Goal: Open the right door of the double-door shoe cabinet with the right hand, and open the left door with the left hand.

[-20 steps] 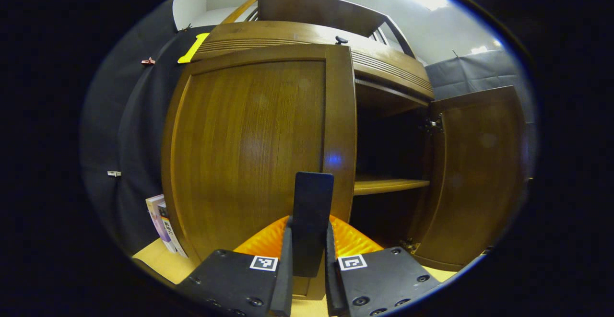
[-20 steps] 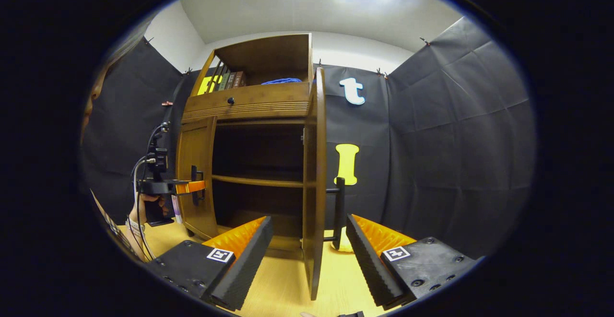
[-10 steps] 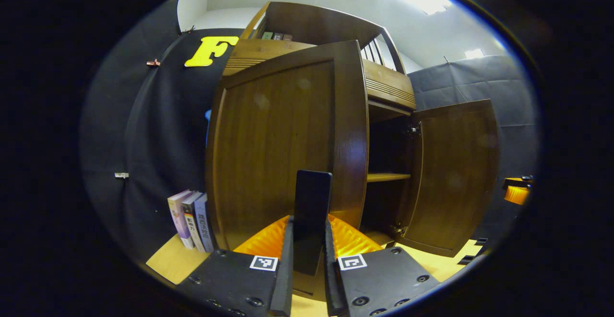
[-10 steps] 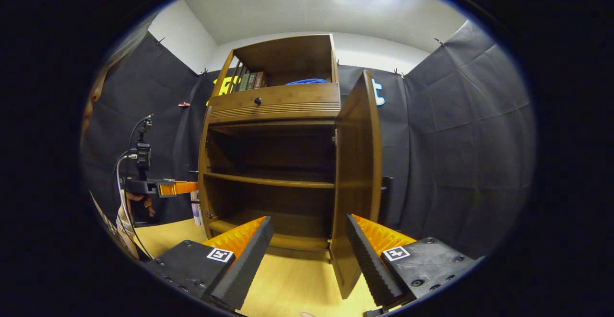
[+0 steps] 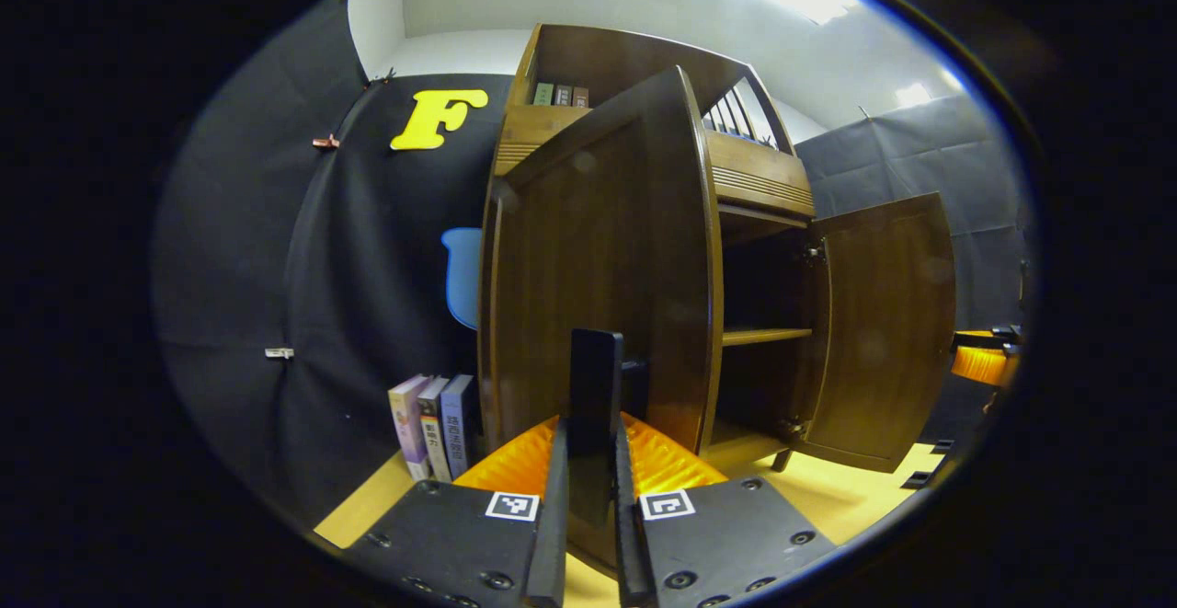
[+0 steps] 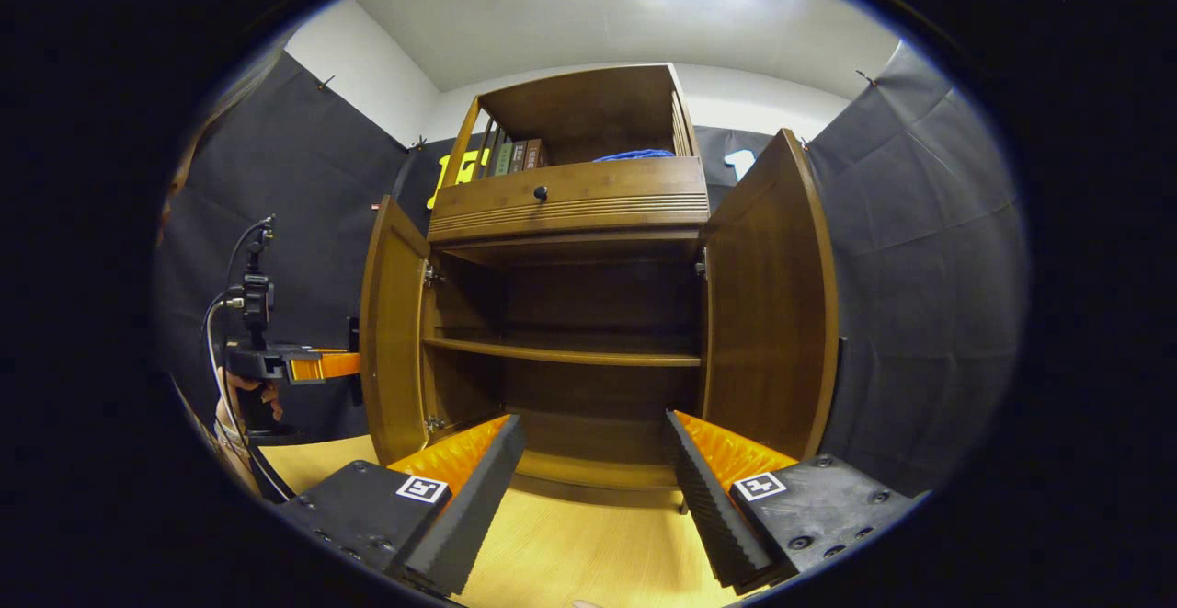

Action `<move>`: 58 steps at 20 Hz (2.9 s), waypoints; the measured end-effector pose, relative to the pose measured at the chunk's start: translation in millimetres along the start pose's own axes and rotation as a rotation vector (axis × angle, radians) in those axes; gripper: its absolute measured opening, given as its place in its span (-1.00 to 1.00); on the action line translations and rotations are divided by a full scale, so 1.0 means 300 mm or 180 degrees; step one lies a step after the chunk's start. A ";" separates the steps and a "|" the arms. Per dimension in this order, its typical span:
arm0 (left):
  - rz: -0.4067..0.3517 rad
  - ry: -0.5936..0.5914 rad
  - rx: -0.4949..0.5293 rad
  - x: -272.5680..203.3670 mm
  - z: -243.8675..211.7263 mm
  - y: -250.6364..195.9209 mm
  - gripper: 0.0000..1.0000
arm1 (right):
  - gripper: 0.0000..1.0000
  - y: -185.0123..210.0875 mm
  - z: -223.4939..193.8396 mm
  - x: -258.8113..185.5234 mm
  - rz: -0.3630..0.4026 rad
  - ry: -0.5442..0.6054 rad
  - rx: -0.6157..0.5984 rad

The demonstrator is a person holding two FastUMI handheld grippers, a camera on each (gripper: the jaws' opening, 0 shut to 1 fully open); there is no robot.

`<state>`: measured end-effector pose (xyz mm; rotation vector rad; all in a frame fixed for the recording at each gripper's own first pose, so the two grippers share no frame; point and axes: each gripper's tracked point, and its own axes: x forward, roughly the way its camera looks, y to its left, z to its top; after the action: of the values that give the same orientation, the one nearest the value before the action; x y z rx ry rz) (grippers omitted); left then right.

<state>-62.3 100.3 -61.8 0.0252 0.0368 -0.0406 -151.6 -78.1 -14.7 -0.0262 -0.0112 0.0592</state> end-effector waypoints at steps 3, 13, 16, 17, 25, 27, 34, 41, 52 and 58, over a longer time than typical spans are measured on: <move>0.0154 -0.0050 0.0107 -0.031 0.001 0.063 -0.51 | 0.94 0.022 -0.013 0.026 0.0015 0.0041 0.0021; 0.0678 -0.0077 0.0123 -0.099 -0.001 0.286 -0.81 | 0.97 0.151 -0.029 0.122 0.0291 0.0045 0.0066; 0.0611 -0.0091 -0.0070 -0.144 0.010 0.285 -0.80 | 0.97 0.173 -0.038 0.139 0.0352 0.0048 0.0007; 0.0611 -0.0089 -0.0074 -0.164 0.013 0.286 -0.94 | 0.97 0.184 -0.040 0.146 0.0376 0.0056 -0.0007; 0.0183 -0.0111 -0.0020 -0.329 0.129 0.049 -0.79 | 0.94 0.210 -0.045 0.245 0.0212 0.0100 -0.0309; -0.0060 -0.0077 -0.0181 -0.317 0.139 -0.043 -0.60 | 0.97 0.219 -0.056 0.273 0.0161 0.0147 -0.0376; -0.0026 -0.0074 0.0037 -0.058 0.137 -0.197 0.27 | 0.94 0.228 -0.039 0.340 -0.0045 0.0206 -0.0335; 0.0287 -0.0255 -0.0070 0.108 0.223 -0.238 0.91 | 0.93 0.169 0.008 0.412 -0.0312 0.0151 -0.0132; 0.0182 -0.0189 -0.0007 0.186 0.207 -0.280 0.89 | 0.96 0.165 0.049 0.459 -0.0284 0.0075 -0.0130; 0.0179 -0.0159 0.0001 0.194 0.189 -0.268 0.91 | 0.90 0.173 0.030 0.470 -0.0262 0.0118 -0.0157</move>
<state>-5.4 16.0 -9.1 0.0255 -0.0139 0.0150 -14.1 -17.9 -5.5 -0.0760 0.0233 -0.0240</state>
